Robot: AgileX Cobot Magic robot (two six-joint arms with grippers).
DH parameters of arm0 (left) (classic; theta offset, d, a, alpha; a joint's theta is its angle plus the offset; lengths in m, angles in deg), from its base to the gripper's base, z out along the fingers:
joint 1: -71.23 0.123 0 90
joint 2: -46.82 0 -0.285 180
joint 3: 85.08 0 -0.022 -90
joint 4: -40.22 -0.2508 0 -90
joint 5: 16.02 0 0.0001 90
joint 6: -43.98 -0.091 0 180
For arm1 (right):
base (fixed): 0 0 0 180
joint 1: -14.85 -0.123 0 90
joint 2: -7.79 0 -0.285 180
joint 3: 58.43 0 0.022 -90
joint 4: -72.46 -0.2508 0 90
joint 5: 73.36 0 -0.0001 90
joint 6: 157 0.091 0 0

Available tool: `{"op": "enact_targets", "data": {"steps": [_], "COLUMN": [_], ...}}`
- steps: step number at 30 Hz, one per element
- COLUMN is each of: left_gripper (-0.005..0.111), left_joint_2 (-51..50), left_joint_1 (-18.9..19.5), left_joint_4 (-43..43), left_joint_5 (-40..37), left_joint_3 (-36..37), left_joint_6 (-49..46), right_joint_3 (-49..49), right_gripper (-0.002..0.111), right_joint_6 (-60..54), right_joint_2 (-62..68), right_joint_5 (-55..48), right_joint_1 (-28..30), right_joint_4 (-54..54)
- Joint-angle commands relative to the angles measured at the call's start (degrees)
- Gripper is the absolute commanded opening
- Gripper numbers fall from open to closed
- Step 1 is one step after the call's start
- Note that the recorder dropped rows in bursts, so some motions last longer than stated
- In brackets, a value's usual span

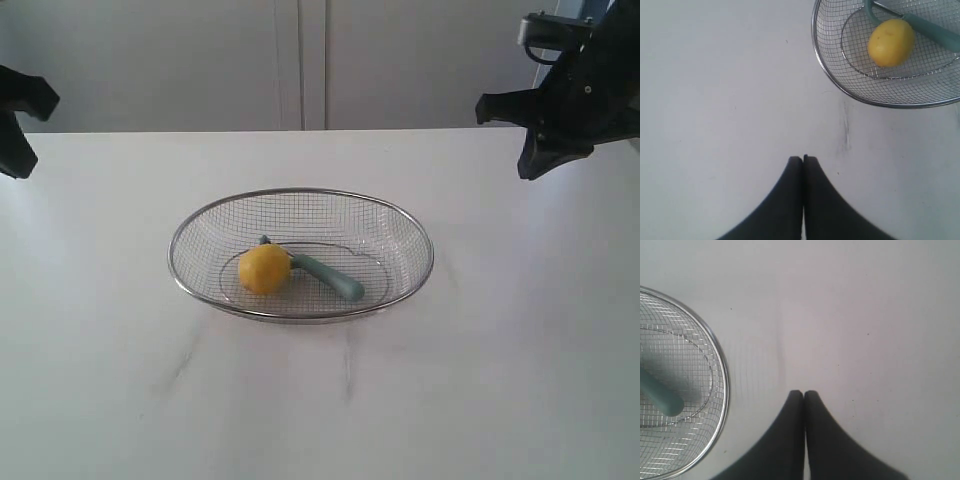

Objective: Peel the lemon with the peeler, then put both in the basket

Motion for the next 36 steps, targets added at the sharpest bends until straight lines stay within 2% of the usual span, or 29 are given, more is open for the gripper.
{"op": "enact_targets", "data": {"steps": [1,13,22,27,32,36], "left_gripper": [0.0,0.0,0.0,0.0,0.0,0.0], "left_joint_2": [0.54,0.54,5.8,10.83,15.76,20.26], "left_joint_1": [0.11,0.11,0.11,0.11,0.22,3.46], "left_joint_4": [0.08,-0.53,-1.14,0.15,0.05,1.02], "left_joint_5": [0.13,3.74,8.66,16.77,17.76,17.76], "left_joint_3": [0.39,0.39,0.81,5.2,11.52,17.4], "left_joint_6": [-0.15,-0.15,0.07,0.07,0.07,0.07], "right_joint_3": [-0.27,-0.27,-0.27,-0.27,-0.27,-0.27], "right_gripper": [0.0,0.0,0.0,0.0,0.0,0.0], "right_joint_6": [0.11,0.11,0.11,0.11,0.11,0.11], "right_joint_2": [-0.56,-0.56,-0.56,-0.56,-0.56,-0.56], "right_joint_5": [0.36,0.36,0.49,0.49,0.49,0.49], "right_joint_1": [0.3,0.3,0.3,0.3,0.3,0.3], "right_joint_4": [0.51,0.51,0.51,0.51,0.51,0.51]}}
